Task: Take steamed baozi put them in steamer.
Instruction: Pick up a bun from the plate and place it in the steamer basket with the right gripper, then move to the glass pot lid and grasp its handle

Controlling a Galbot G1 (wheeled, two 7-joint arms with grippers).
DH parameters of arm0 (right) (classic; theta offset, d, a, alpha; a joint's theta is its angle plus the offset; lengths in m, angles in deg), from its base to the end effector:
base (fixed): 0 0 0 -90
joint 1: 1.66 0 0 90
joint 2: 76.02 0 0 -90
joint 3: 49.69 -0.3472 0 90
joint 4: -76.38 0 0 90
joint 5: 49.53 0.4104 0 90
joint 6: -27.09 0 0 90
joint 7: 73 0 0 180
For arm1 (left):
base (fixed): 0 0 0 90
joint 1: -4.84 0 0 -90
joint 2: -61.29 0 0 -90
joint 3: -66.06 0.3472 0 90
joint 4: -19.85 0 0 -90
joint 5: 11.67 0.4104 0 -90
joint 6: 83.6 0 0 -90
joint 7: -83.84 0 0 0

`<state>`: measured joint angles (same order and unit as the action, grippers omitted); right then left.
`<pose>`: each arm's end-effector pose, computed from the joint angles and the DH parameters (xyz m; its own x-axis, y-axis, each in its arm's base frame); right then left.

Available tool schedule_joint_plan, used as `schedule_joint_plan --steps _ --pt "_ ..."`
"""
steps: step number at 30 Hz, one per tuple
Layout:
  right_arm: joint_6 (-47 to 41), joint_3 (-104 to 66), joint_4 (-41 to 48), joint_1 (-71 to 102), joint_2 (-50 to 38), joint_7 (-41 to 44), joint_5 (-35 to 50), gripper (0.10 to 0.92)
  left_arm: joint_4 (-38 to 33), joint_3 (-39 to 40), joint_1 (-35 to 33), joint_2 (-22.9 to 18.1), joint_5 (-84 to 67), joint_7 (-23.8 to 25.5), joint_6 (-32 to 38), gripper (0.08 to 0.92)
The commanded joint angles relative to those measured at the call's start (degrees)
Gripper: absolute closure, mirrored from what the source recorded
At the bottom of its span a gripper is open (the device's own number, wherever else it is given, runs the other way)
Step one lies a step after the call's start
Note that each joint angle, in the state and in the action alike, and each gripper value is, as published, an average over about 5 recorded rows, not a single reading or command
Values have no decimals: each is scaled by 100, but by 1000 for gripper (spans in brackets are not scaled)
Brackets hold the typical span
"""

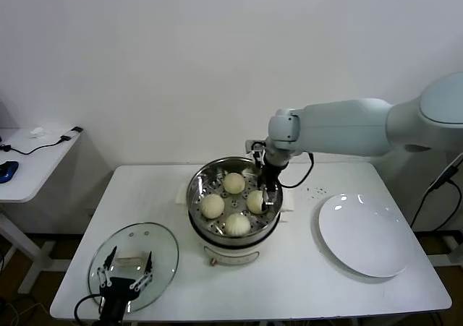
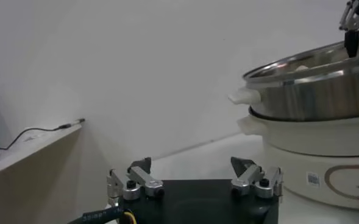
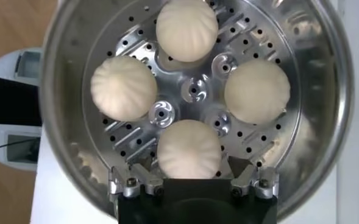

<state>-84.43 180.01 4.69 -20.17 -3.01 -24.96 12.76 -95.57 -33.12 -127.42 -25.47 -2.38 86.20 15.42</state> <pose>0.5960 0.1019 -0.1138 -0.0261 -0.1543 0.9877 -0.9979 -0.0543 -0.0348 0.1582 0.0687 -0.3700 -0.9892 -0.0354 0.1421 0.0081 0.9557 0.2943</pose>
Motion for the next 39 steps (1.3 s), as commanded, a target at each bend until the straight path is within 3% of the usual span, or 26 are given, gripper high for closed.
schedule_joint_plan --steps 1,5,12,20,28,35,39 --pt "436 -236 -112 -653 -1019 309 -77 203 -17 -2 0 -4 28 -6 26 177" --pt "928 -377 -470 -832 -1861 -184 36 203 -33 -48 -50 -16 8 -14 77 177" --pt "2053 -1310 -1544 48 -3781 -1972 136 203 -133 -142 -10 -107 -9 -8 37 177" --pt "2836 -5380 -2086 4201 -5240 -3600 -279 203 -284 -214 -72 -160 165 -22 -59 177" --pt "3120 -10417 -2227 8955 -5035 -3987 -841 203 -436 -256 -187 -223 558 -9 -114 177" --pt "3195 -12797 -2382 11273 -4061 -3848 -1320 203 -558 -417 -274 -211 1464 14 -174 177" --pt "3174 -13572 -2462 11898 -3327 -3721 -1582 203 -643 -648 -278 -200 2935 31 -93 177"
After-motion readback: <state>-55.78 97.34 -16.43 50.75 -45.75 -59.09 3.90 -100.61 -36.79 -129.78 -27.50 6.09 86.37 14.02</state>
